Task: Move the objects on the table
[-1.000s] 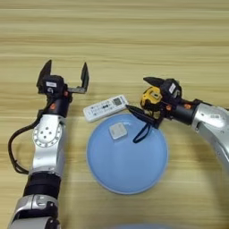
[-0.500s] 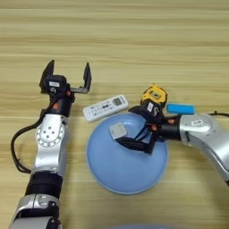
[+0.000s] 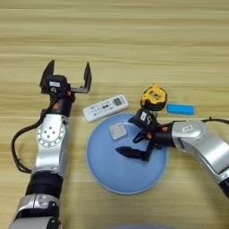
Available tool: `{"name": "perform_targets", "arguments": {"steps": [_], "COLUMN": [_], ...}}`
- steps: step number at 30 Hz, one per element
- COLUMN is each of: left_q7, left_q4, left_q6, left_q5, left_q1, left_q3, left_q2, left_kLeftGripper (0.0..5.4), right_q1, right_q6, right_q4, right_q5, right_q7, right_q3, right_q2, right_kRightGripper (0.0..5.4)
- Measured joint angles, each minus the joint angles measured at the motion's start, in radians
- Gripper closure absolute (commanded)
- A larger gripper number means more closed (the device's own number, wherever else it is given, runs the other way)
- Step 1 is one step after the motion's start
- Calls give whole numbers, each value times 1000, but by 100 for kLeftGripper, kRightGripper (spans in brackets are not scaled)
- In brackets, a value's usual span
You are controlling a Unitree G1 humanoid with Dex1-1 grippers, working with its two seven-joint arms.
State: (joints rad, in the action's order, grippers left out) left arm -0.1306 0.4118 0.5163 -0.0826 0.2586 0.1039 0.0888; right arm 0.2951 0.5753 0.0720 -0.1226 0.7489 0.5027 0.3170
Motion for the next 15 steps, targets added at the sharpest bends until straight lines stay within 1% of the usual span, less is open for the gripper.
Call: {"name": "perform_targets", "arguments": {"steps": [8,15], "left_q7": [10,12], "left_q4": [0,1], "left_q6": [1,1], "left_q5": [1,1], "left_q1": [0,1], "left_q3": [-3,-8], "left_q2": [0,-1], "left_kLeftGripper": [3,3], "right_q1": [15,20], "right_q6": [-63,-83], "right_q4": [-65,-88], "right_q5": [32,60], "right_q7": [-4,-16], "right_q3": [5,6], "right_q2": [-35,-61], "right_kRightGripper": [0,0]}}
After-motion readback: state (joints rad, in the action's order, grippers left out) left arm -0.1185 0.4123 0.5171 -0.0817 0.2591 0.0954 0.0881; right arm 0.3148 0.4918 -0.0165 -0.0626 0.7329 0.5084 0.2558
